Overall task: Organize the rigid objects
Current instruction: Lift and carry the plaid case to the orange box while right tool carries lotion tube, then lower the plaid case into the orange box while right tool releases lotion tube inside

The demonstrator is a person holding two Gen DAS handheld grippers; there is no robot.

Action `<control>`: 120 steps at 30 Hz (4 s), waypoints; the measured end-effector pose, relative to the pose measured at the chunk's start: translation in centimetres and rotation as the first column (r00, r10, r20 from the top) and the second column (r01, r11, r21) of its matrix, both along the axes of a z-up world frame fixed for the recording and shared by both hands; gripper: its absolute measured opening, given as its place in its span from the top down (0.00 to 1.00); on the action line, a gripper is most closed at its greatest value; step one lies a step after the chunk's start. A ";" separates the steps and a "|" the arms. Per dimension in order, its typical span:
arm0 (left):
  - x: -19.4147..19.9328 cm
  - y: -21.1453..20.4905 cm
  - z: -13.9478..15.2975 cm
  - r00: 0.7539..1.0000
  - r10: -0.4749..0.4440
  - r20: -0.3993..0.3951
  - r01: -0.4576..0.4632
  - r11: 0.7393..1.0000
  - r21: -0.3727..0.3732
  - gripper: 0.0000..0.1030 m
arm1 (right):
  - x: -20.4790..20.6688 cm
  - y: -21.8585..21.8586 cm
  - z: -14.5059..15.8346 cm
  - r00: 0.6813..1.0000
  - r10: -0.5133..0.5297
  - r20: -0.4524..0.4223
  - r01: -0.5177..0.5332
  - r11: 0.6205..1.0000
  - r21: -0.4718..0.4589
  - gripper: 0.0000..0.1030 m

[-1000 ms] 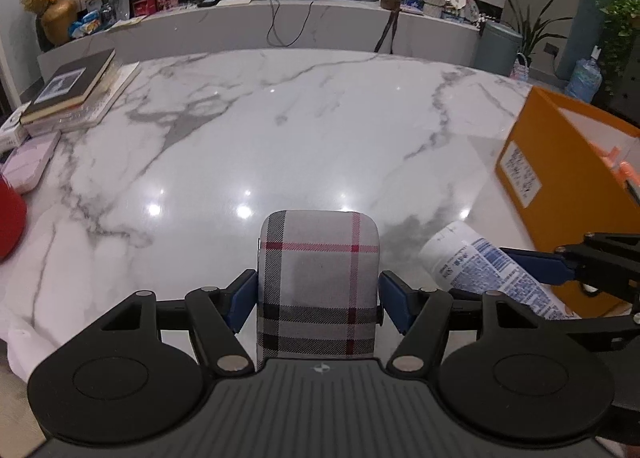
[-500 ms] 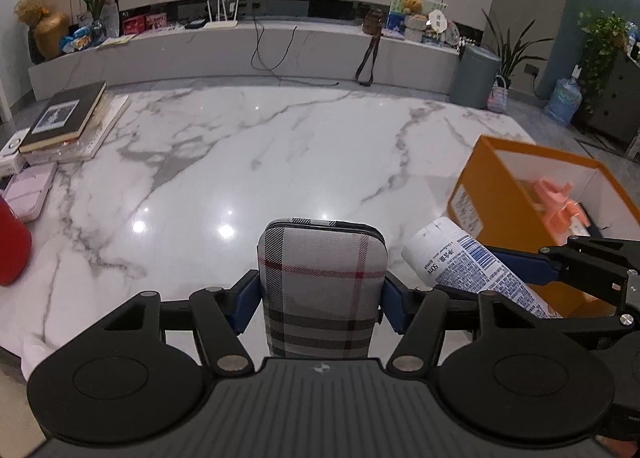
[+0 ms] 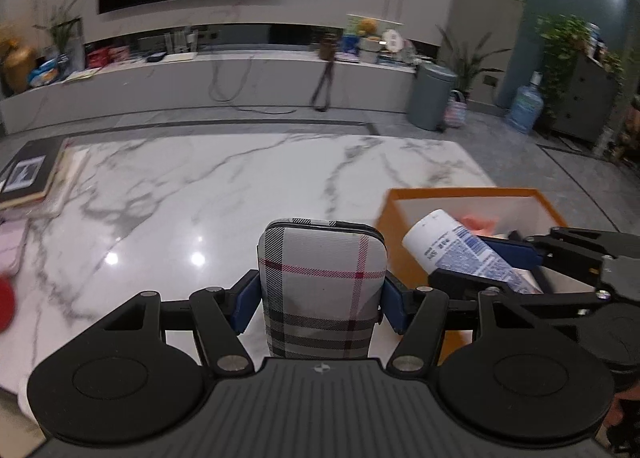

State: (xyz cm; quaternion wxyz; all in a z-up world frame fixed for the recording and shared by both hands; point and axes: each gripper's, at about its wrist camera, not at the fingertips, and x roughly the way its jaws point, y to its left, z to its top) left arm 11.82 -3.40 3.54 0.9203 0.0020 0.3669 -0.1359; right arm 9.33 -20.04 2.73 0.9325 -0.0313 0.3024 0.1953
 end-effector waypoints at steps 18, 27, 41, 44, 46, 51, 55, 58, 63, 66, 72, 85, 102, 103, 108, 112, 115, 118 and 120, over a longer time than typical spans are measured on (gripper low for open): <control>5.3 -13.2 -1.2 0.943 -0.297 -0.153 0.289 0.954 -0.076 0.30 | 2.5 -13.3 -2.7 0.951 -0.144 -0.273 0.134 0.989 -0.058 0.56; 7.9 -15.5 -4.6 0.912 -0.315 -0.261 0.308 0.949 -0.068 0.30 | 6.4 -14.9 -7.2 0.894 -0.206 -0.398 0.185 0.979 -0.090 0.59; 9.3 -15.6 -7.3 0.864 -0.323 -0.387 0.334 0.942 -0.041 0.30 | 9.8 -15.4 -8.6 0.837 -0.112 -0.536 0.133 0.991 0.001 0.84; 9.1 -15.7 -7.4 0.859 -0.326 -0.396 0.339 0.940 -0.037 0.30 | 9.7 -15.6 -8.3 0.804 -0.045 -0.593 0.092 0.995 0.048 0.84; 9.0 -15.6 -7.6 0.857 -0.325 -0.400 0.340 0.940 -0.036 0.30 | 9.5 -15.6 -8.0 0.798 -0.033 -0.602 0.071 0.997 0.040 0.85; 9.0 -15.7 -8.0 0.855 -0.314 -0.412 0.333 0.943 -0.027 0.30 | 9.1 -15.9 -6.7 0.875 -0.078 -0.478 0.063 0.997 -0.046 0.85; 9.3 -15.9 -8.4 0.854 -0.300 -0.426 0.328 0.945 -0.008 0.30 | 9.5 -13.8 -6.5 0.927 0.018 -0.374 -0.090 0.981 -0.174 0.85; 9.5 -15.9 -8.7 0.852 -0.289 -0.436 0.321 0.947 0.000 0.30 | 9.6 -12.2 -7.3 0.941 0.092 -0.325 -0.202 0.925 -0.322 0.85; 9.7 -16.2 -8.9 0.848 -0.285 -0.447 0.323 0.946 0.010 0.30 | 8.9 -11.0 -8.6 0.928 0.216 -0.305 -0.346 0.805 -0.481 0.84; 9.9 -16.6 -9.0 0.837 -0.293 -0.461 0.340 0.940 0.020 0.30 | 8.2 -10.7 -8.6 0.915 0.255 -0.312 -0.388 0.767 -0.510 0.82; 10.1 -17.5 -9.4 0.815 -0.318 -0.485 0.390 0.919 0.053 0.30 | 8.3 -11.5 -7.1 0.888 0.225 -0.402 -0.382 0.847 -0.369 0.72; 9.2 -19.3 -10.4 0.715 -0.475 -0.512 0.638 0.743 0.202 0.30 | 8.6 -13.4 -7.0 0.776 0.222 -0.590 -0.343 0.934 -0.100 0.71; 10.4 -20.7 -11.6 0.521 -0.608 -0.599 0.828 0.530 0.183 0.30 | 10.6 -16.3 -8.7 0.725 0.110 -0.680 -0.209 0.976 -0.064 0.69; 10.7 -20.8 -11.8 0.516 -0.607 -0.605 0.829 0.531 0.174 0.30 | 10.4 -16.2 -8.6 0.729 0.112 -0.676 -0.206 0.977 -0.061 0.69; 11.4 -21.0 -12.3 0.492 -0.615 -0.616 0.829 0.547 0.117 0.27 | 10.1 -15.3 -8.5 0.747 0.124 -0.653 -0.220 0.973 -0.067 0.64; 11.3 -21.0 -12.3 0.503 -0.620 -0.602 0.821 0.560 0.110 0.27 | 10.6 -15.0 -8.6 0.751 0.123 -0.648 -0.206 0.977 -0.053 0.65; 11.0 -20.9 -12.1 0.511 -0.623 -0.592 0.817 0.567 0.108 0.27 | 10.5 -15.0 -8.8 0.755 0.126 -0.643 -0.205 0.977 -0.050 0.65; 10.8 -20.5 -11.5 0.520 -0.636 -0.569 0.813 0.574 0.101 0.24 | 10.2 -15.2 -8.7 0.744 0.151 -0.651 -0.219 0.975 -0.024 0.64; 10.6 -19.7 -10.6 0.533 -0.639 -0.554 0.807 0.581 0.106 0.24 | 10.1 -15.0 -8.6 0.748 0.154 -0.646 -0.236 0.971 -0.042 0.64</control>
